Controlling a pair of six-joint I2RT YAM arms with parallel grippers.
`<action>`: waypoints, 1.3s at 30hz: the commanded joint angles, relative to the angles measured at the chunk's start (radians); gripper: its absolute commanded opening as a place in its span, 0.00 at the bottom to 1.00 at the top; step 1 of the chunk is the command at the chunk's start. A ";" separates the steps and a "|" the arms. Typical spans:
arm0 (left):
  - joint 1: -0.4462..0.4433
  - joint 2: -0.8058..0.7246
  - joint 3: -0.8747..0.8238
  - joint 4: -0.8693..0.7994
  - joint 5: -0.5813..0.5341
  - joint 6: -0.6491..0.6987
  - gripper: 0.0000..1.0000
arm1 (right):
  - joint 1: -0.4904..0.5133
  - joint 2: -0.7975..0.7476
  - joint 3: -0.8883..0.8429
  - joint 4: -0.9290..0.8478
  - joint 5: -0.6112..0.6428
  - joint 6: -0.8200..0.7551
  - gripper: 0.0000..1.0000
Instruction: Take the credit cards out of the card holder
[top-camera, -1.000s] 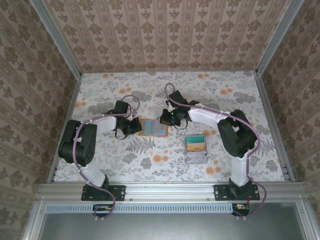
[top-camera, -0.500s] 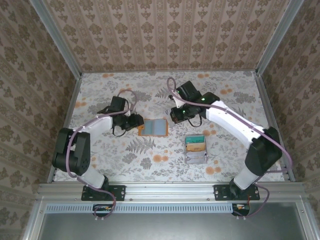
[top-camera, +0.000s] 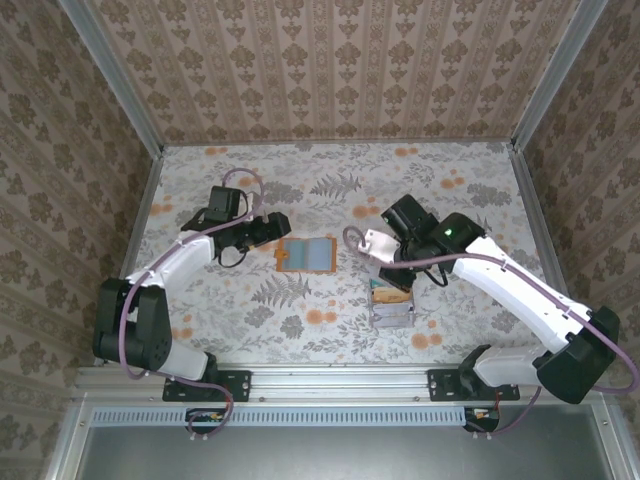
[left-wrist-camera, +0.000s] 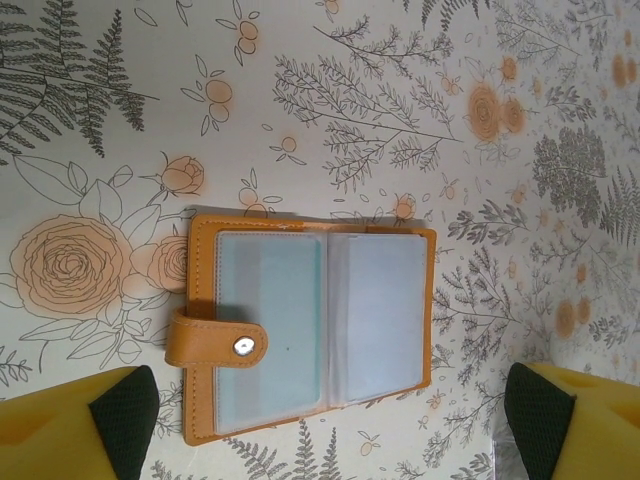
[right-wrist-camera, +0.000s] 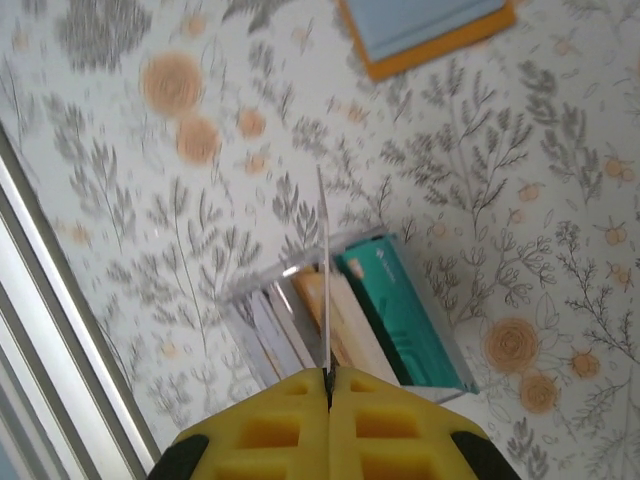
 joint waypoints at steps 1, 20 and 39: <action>0.012 -0.034 -0.004 -0.001 -0.015 0.009 0.93 | 0.047 -0.009 -0.056 -0.104 0.086 -0.160 0.00; 0.017 -0.139 -0.062 0.016 -0.054 0.006 0.96 | 0.131 0.029 -0.174 -0.037 0.162 -0.240 0.00; 0.031 -0.153 -0.082 0.017 -0.075 0.000 0.98 | 0.143 0.066 -0.254 0.041 0.141 -0.232 0.00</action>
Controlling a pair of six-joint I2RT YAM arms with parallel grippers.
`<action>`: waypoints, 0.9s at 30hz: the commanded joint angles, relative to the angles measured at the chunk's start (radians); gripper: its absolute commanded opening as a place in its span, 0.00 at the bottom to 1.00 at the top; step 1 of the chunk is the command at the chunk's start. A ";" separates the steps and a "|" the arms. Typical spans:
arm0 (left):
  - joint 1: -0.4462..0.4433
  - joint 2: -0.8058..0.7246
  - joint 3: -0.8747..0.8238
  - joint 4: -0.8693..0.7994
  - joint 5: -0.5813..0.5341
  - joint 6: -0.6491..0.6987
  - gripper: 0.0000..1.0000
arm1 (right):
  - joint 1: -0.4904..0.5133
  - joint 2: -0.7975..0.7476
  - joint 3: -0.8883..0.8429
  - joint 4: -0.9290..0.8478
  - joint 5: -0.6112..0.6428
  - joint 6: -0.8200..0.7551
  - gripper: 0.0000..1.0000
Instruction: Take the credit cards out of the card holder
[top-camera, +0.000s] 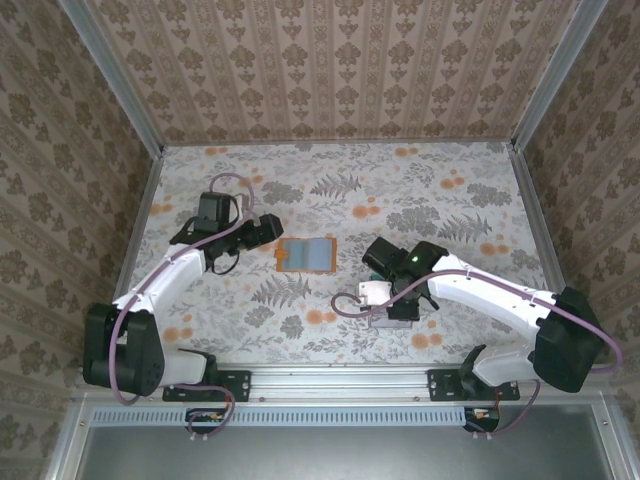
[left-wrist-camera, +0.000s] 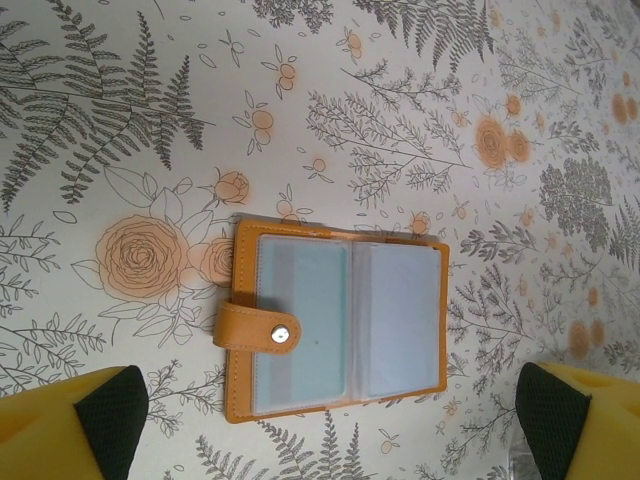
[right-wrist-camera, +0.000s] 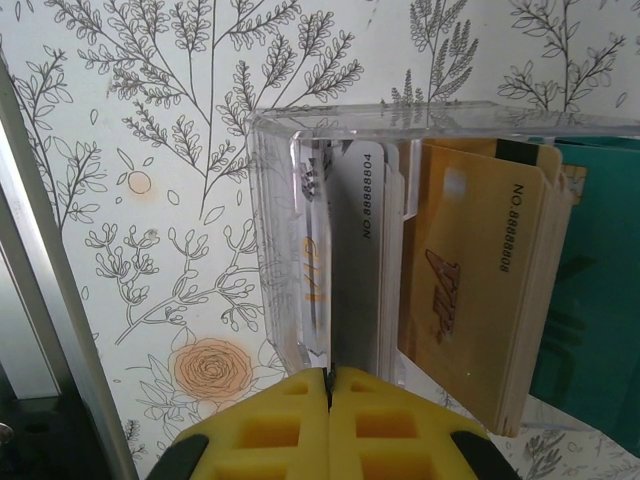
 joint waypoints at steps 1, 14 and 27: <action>0.007 -0.019 -0.009 0.011 -0.009 0.001 0.98 | 0.008 0.004 -0.015 0.007 -0.008 -0.008 0.00; 0.010 -0.014 -0.015 0.018 0.003 -0.005 0.99 | 0.008 0.026 -0.010 0.073 0.013 0.050 0.19; 0.011 -0.008 -0.019 0.001 0.007 0.001 0.97 | -0.012 0.039 0.115 0.168 -0.001 0.267 0.28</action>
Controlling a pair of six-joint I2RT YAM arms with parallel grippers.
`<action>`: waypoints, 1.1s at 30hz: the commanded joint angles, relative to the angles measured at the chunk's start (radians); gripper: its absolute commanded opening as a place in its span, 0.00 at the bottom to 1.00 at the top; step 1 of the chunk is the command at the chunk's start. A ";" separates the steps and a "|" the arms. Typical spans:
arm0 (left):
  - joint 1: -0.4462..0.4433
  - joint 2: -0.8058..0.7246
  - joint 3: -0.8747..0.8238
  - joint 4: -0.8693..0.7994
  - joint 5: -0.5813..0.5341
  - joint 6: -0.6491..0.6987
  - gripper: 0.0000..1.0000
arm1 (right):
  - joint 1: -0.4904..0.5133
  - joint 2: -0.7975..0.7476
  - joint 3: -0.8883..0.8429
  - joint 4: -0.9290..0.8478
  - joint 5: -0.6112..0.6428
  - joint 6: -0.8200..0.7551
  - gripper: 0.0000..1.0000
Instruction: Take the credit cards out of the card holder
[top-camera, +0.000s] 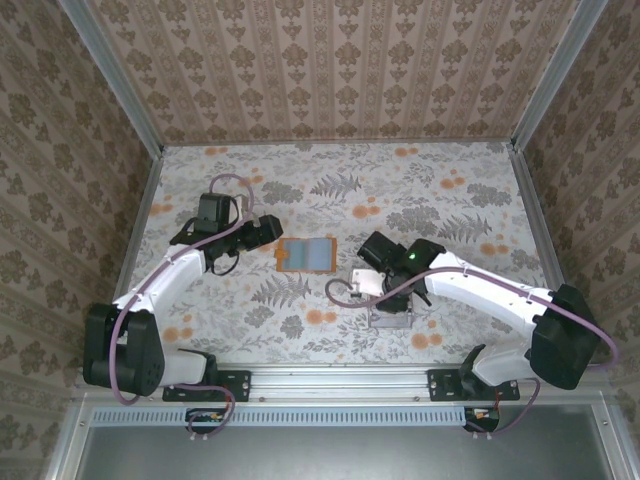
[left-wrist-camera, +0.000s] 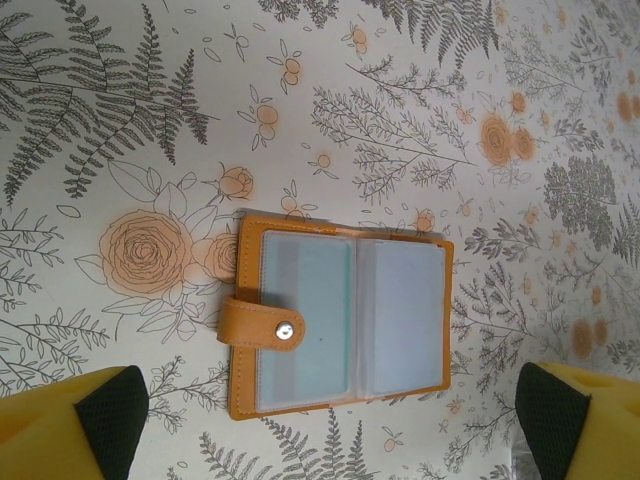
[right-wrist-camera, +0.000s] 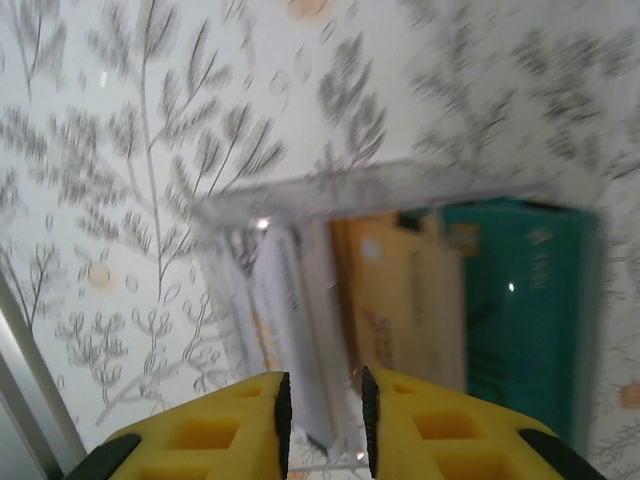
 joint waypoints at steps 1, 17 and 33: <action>0.010 -0.004 -0.017 0.005 0.014 -0.001 0.95 | -0.014 0.029 0.086 0.086 -0.021 0.170 0.27; 0.000 0.104 -0.045 0.010 0.079 -0.004 0.46 | -0.092 0.509 0.509 0.226 -0.245 1.086 0.00; -0.065 0.290 0.035 0.008 0.078 0.012 0.33 | -0.159 0.682 0.519 0.228 -0.183 1.295 0.00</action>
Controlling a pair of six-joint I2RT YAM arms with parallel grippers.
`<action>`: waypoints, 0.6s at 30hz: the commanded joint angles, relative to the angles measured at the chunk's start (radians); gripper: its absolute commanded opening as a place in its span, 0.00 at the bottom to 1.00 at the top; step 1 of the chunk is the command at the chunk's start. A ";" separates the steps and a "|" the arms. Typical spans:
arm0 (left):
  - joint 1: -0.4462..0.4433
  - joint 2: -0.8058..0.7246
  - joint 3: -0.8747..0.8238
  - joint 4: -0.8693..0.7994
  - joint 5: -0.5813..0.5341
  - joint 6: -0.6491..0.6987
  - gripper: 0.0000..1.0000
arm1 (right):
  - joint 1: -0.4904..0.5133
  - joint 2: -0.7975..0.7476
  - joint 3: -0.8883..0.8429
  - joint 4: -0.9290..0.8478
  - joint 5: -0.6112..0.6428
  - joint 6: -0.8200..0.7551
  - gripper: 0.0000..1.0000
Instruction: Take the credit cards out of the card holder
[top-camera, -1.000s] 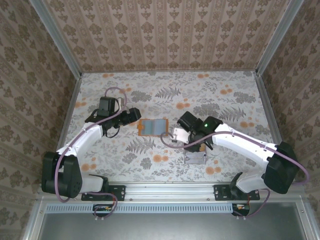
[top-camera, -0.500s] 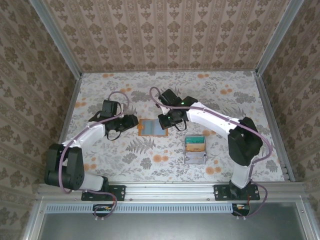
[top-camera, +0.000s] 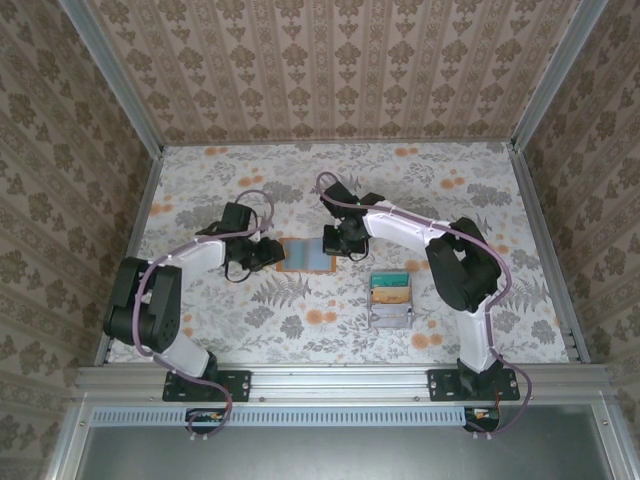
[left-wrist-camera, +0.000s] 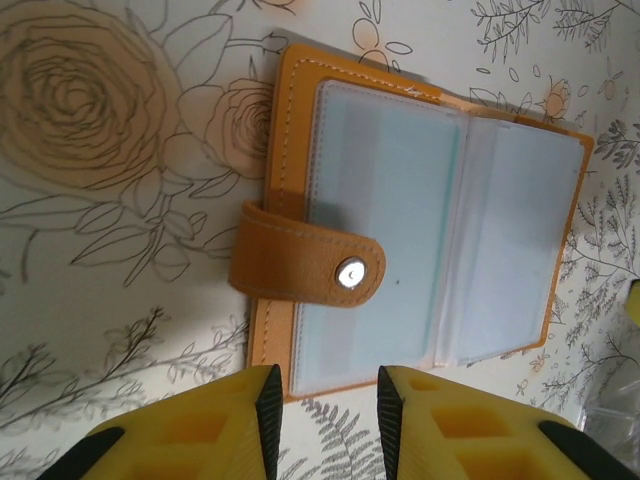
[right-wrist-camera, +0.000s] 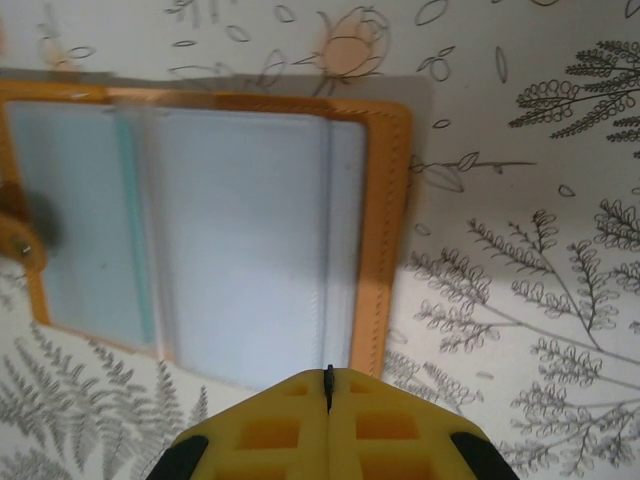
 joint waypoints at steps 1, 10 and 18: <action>-0.013 0.032 0.048 -0.002 0.008 0.022 0.33 | -0.006 0.029 0.024 -0.024 0.024 0.043 0.00; -0.033 0.105 0.076 0.003 0.004 0.030 0.33 | -0.011 0.081 0.035 -0.022 0.024 0.031 0.00; -0.046 0.136 0.081 0.007 0.008 0.033 0.33 | -0.010 0.110 0.039 -0.027 0.015 0.027 0.00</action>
